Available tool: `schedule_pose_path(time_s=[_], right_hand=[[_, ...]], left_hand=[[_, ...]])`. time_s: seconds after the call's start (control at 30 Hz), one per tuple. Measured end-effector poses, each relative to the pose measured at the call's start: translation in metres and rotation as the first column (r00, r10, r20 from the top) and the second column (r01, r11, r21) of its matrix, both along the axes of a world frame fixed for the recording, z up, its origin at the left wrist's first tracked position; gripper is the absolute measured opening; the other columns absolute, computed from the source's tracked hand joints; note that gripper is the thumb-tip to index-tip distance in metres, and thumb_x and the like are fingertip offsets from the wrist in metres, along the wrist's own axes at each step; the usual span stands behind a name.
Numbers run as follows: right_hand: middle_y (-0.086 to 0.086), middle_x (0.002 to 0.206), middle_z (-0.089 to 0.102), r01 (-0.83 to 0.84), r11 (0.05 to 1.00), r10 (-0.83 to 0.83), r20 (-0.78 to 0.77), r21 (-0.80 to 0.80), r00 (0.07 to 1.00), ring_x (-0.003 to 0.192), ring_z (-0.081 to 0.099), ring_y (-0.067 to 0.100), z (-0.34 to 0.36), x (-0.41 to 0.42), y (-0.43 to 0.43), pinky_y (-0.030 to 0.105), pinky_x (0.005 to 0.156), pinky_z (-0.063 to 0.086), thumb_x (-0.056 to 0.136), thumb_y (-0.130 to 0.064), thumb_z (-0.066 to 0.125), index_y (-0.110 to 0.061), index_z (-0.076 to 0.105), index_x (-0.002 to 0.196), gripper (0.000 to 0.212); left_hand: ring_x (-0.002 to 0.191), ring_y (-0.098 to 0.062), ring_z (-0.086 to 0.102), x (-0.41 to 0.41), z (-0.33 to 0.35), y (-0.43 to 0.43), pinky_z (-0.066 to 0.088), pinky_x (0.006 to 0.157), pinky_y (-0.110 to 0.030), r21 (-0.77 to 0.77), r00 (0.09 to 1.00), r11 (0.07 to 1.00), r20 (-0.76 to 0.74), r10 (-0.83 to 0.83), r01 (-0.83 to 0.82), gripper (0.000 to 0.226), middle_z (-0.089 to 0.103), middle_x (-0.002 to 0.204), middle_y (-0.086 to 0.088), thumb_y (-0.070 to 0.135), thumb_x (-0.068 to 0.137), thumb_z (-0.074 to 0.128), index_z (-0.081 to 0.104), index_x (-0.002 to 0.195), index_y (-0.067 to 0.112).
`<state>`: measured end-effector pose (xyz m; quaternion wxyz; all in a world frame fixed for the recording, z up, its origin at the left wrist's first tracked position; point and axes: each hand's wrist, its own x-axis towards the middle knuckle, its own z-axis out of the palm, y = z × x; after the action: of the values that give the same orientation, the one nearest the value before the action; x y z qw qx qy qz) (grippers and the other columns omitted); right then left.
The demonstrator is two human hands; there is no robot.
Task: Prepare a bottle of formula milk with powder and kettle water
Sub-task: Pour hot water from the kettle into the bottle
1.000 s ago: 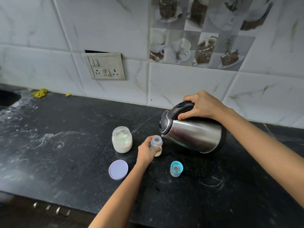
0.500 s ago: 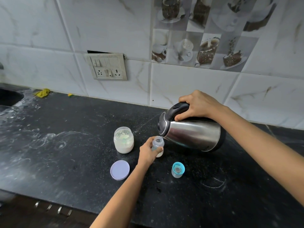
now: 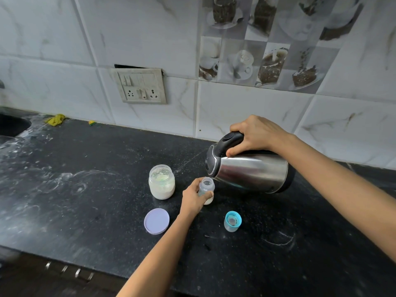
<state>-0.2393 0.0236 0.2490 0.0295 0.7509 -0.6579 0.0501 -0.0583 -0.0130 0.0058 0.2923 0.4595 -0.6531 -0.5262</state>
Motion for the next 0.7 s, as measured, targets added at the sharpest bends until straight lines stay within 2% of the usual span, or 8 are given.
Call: schedule_pose_path(time_s=[0.2,0.43,0.7], right_hand=[[0.004,0.056,0.053,-0.017,1.000,0.018,-0.026,0.020,0.999,0.058,0.052,0.021,0.005,0.004,-0.001,0.032,0.050,0.037,0.066,-0.062,0.076,-0.018,0.051,0.067,0.051],[0.003,0.056,0.053,-0.023,0.999,0.025,-0.067,0.033,0.997,0.059,0.052,0.020,0.008,0.007,-0.004,0.032,0.050,0.037,0.066,-0.063,0.075,-0.017,0.053,0.068,0.051],[0.003,0.056,0.053,-0.026,0.999,0.029,-0.076,0.033,0.997,0.059,0.053,0.019,0.013,0.011,-0.006,0.030,0.048,0.034,0.065,-0.063,0.075,-0.016,0.054,0.069,0.051]], left_hand=[[0.107,-0.008,0.058,0.001,0.001,0.000,0.043,0.094,-0.025,-0.004,1.000,1.000,-0.002,-0.004,0.004,0.046,0.064,0.111,0.012,0.017,0.078,0.076,0.055,0.113,0.036],[0.110,-0.010,0.057,0.000,-0.001,-0.002,0.045,0.099,-0.031,0.010,1.000,1.000,0.009,-0.001,0.001,0.048,0.064,0.116,0.009,0.017,0.078,0.077,0.056,0.119,0.031],[0.110,-0.010,0.059,-0.001,-0.002,-0.002,0.046,0.101,-0.033,0.026,1.000,1.000,-0.003,0.009,-0.009,0.049,0.065,0.116,0.008,0.017,0.077,0.077,0.057,0.119,0.030]])
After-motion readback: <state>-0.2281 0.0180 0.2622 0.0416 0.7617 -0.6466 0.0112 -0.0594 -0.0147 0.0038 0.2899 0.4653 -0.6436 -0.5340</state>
